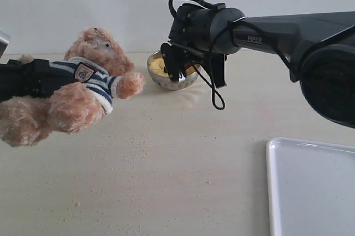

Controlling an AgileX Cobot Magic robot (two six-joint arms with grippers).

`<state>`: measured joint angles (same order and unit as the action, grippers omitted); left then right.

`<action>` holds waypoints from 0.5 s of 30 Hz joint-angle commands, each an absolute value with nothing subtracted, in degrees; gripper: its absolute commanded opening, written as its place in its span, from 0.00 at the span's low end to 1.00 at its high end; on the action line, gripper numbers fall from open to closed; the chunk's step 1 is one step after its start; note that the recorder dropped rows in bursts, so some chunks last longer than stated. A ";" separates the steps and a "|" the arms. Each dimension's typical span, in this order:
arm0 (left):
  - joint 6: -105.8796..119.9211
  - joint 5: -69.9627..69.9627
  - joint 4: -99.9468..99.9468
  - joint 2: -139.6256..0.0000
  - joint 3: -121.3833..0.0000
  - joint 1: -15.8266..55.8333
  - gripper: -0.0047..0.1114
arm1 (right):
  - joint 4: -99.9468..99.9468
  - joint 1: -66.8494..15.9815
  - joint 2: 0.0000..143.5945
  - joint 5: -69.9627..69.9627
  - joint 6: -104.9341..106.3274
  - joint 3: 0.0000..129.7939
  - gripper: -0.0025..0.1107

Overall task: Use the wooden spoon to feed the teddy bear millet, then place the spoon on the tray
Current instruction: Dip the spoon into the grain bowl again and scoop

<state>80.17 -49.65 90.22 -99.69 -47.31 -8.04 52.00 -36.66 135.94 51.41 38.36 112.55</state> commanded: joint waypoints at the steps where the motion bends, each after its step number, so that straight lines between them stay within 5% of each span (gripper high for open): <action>1: 80.68 -50.27 89.68 -99.73 -47.33 -8.13 0.08 | 50.70 -36.56 135.13 52.97 36.20 112.82 0.02; 15: 80.68 -50.27 88.84 -99.73 -47.33 -8.13 0.08 | 42.32 -36.56 131.80 54.24 35.55 112.82 0.02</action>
